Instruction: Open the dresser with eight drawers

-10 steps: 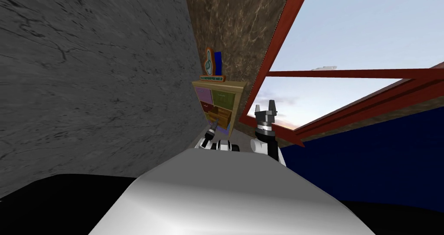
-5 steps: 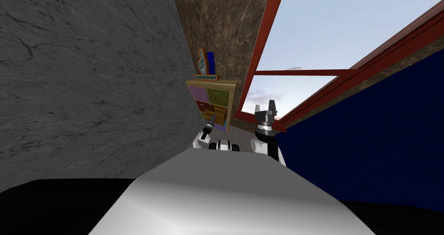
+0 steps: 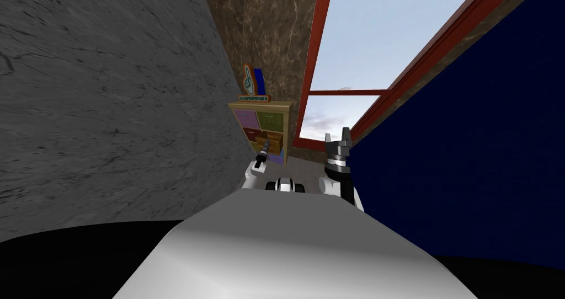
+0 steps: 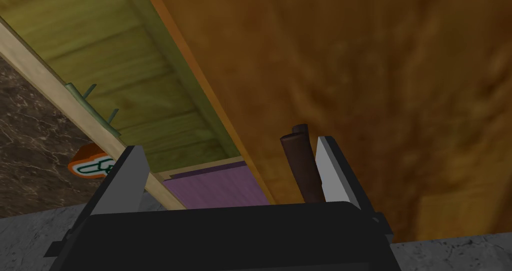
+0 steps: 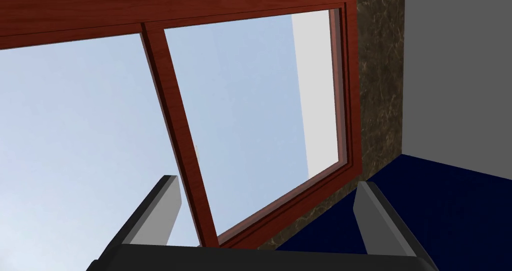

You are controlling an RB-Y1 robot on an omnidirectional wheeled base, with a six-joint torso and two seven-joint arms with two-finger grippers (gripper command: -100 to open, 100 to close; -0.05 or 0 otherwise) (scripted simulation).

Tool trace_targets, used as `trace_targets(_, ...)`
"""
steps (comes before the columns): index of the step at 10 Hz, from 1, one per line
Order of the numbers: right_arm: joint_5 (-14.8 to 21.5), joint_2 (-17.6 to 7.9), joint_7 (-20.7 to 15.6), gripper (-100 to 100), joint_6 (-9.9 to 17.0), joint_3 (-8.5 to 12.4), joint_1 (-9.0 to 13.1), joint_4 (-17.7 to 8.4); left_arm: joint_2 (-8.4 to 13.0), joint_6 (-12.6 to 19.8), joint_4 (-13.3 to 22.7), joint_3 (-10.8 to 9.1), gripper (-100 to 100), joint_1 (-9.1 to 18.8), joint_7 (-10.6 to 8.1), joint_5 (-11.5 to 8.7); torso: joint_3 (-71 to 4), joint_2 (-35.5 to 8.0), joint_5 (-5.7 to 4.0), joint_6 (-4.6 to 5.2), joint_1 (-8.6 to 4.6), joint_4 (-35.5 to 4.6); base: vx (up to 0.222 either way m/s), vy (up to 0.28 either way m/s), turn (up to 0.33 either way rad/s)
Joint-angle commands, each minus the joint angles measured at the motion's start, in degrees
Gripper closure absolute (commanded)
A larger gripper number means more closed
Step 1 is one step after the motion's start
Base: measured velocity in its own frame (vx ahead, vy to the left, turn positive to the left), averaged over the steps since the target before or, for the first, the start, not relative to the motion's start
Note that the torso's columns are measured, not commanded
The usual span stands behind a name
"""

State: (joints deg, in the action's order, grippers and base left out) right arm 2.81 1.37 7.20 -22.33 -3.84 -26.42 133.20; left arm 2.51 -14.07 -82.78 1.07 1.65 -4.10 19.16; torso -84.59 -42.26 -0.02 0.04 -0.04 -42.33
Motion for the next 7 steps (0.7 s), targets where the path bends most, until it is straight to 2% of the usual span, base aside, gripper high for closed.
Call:
trace_targets(1,0.0,0.0,0.0,0,0.0,0.0,-0.02,0.0,0.54,1.18,-0.36,-0.47,-100,0.33,-0.46,-0.18,-0.01,-0.01,-0.08,-0.07,-0.02,-0.14,-0.022,-0.001,-0.01)
trace_targets(2,0.0,0.0,0.0,0,0.0,0.01,-0.02,0.0,0.62,1.47,-0.41,-0.5,0,0.3,-0.62,-0.21,0.0,0.01,-0.05,-0.06,-0.02,-0.07,0.0,0.0,0.0)
trace_targets(7,0.0,0.0,0.0,0,0.0,0.01,-0.02,0.01,0.62,1.51,-0.34,-0.5,0,0.23,-0.61,-0.2,0.02,-0.03,0.02,-0.04,0.04,0.04,0.0,0.0,0.0)
